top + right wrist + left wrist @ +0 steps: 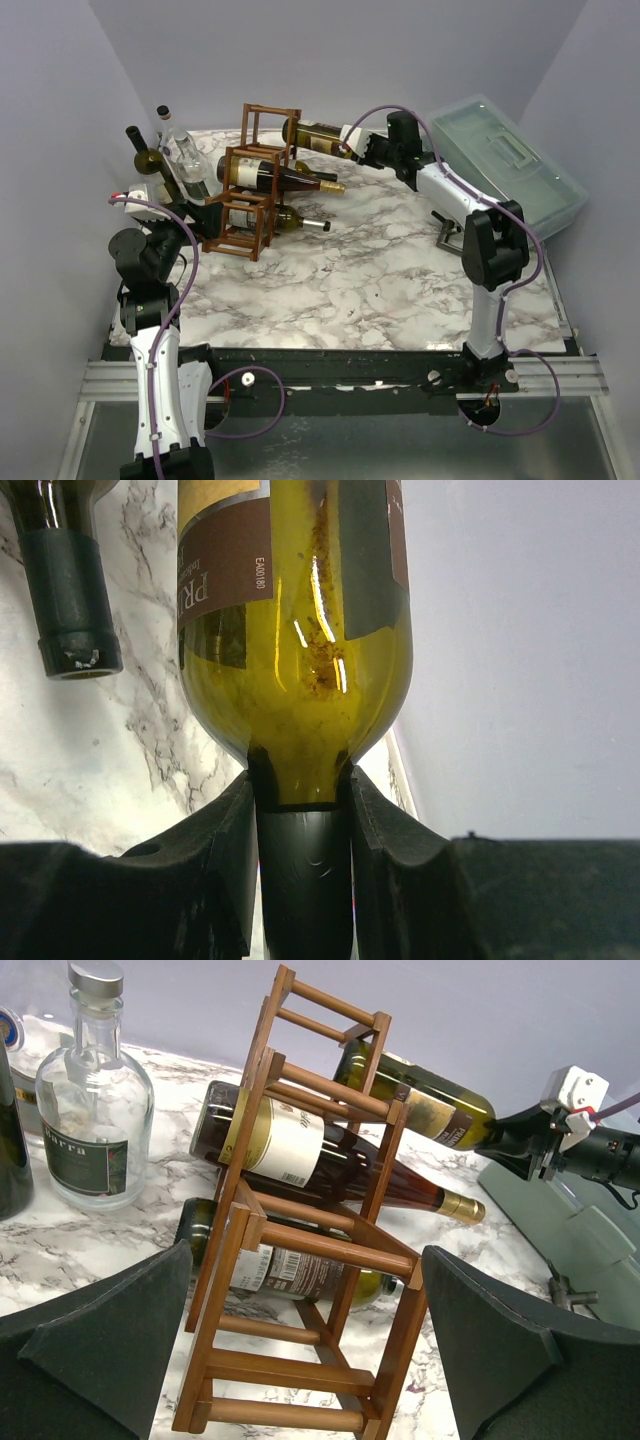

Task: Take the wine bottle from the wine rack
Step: Pick up the wine bottle from the wine rack.

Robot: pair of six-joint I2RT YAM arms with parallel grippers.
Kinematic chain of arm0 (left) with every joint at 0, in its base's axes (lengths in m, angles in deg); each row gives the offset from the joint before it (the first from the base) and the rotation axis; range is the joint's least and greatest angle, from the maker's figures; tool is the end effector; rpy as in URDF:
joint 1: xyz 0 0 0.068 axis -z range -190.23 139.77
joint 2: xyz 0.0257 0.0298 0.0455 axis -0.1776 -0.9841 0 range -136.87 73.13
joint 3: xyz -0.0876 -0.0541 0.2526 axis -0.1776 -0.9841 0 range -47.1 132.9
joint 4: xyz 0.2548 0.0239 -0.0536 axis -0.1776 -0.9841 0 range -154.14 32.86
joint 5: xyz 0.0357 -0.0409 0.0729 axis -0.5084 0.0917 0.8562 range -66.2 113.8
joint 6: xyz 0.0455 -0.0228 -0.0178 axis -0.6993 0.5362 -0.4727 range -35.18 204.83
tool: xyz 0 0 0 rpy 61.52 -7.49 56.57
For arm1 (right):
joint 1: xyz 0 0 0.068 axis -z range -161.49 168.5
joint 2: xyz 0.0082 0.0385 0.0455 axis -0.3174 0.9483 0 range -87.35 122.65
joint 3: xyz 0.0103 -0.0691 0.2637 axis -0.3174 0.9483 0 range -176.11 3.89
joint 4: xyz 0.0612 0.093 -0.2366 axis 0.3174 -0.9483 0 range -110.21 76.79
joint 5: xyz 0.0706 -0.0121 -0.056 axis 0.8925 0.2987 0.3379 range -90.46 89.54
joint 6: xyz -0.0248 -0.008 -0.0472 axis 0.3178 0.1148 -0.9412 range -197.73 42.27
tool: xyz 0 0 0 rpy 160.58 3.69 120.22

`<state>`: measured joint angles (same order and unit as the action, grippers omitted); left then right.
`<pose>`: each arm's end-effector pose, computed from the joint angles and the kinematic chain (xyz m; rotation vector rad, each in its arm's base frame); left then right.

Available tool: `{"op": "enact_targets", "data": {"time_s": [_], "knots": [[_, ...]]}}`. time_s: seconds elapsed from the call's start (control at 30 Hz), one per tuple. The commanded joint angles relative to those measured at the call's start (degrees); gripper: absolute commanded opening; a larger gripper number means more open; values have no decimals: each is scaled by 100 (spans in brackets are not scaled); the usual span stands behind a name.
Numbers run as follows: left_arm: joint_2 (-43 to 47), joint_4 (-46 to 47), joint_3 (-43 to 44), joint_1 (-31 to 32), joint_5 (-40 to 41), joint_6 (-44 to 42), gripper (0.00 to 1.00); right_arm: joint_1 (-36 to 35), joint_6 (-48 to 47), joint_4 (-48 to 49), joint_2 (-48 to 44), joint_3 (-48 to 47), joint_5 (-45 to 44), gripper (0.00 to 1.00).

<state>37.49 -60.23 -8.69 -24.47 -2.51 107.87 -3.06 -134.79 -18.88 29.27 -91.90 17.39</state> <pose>0.1524 0.0224 0.3385 -0.1547 1.5890 -0.4809 0.4473 0.1885 0.2703 -1.4182 1.4251 -0.0781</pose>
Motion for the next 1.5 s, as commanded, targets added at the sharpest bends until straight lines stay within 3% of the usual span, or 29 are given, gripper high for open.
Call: {"op": "enact_targets", "data": {"time_s": [0.0, 0.83, 1.47], "knots": [[-12, -7, -71, -32, 99, -72, 99, 98, 52, 812, -585, 42, 278, 0], [-135, -7, -43, -30, -99, -46, 99, 491, 147, 885, -1387, 1061, 269, 0], [75, -113, -60, 37, -74, -327, 99, 629, 834, 193, -2369, 1779, 357, 0]]}}
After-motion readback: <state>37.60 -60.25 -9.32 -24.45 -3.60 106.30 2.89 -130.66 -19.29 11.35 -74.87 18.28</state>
